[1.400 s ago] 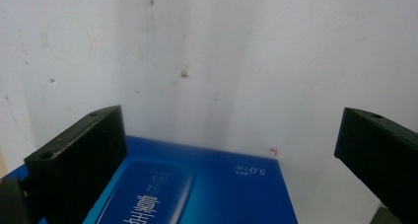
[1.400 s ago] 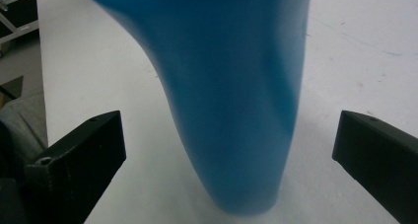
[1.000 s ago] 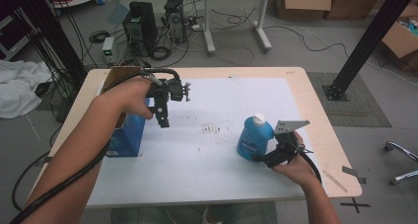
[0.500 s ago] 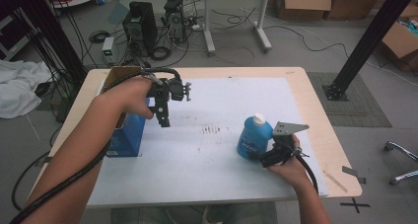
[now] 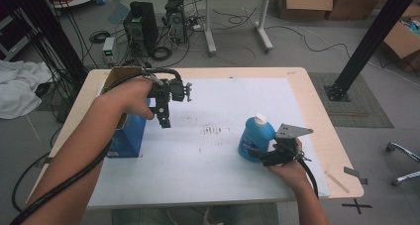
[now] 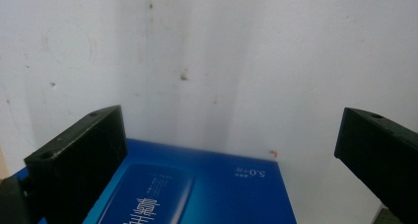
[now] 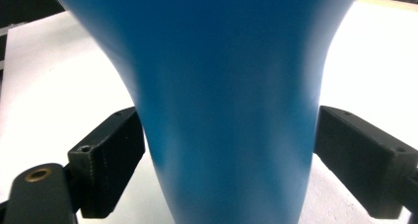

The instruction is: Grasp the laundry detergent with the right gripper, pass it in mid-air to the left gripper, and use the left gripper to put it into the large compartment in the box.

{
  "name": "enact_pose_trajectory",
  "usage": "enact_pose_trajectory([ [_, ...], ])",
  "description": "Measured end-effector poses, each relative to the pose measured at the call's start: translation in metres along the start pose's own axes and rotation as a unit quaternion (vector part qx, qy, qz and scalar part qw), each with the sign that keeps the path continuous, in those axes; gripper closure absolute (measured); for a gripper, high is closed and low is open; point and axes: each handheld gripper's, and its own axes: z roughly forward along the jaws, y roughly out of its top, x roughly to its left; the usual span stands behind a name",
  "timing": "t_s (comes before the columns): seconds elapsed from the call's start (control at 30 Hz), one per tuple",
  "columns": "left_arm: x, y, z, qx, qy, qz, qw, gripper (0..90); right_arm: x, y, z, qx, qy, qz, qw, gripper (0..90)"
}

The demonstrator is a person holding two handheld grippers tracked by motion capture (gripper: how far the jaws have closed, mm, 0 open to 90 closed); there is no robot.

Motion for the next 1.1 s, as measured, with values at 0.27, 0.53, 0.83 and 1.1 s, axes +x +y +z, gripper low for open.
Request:
enact_pose_trajectory([
  [0.27,0.0004,0.0019,0.0011,0.003,-0.001,0.001,1.0,0.1,-0.0003,-0.0014,0.0009,-0.014,0.008,0.0,0.9999,20.7],
  [0.53,0.0003,0.0036,0.0016,0.004,-0.003,0.003,1.0,0.1,0.0009,-0.0018,0.0024,-0.016,0.008,-0.005,0.9998,25.6],
  [0.83,0.0009,0.0014,0.0031,0.003,-0.003,0.0,1.0,0.1,0.0005,-0.0025,0.0032,-0.021,0.007,-0.009,0.9997,32.5],
  [1.1,0.001,-0.0001,0.0026,0.006,-0.002,-0.002,1.0,0.1,0.0006,-0.002,0.0033,-0.025,0.006,-0.013,0.9996,36.7],
])
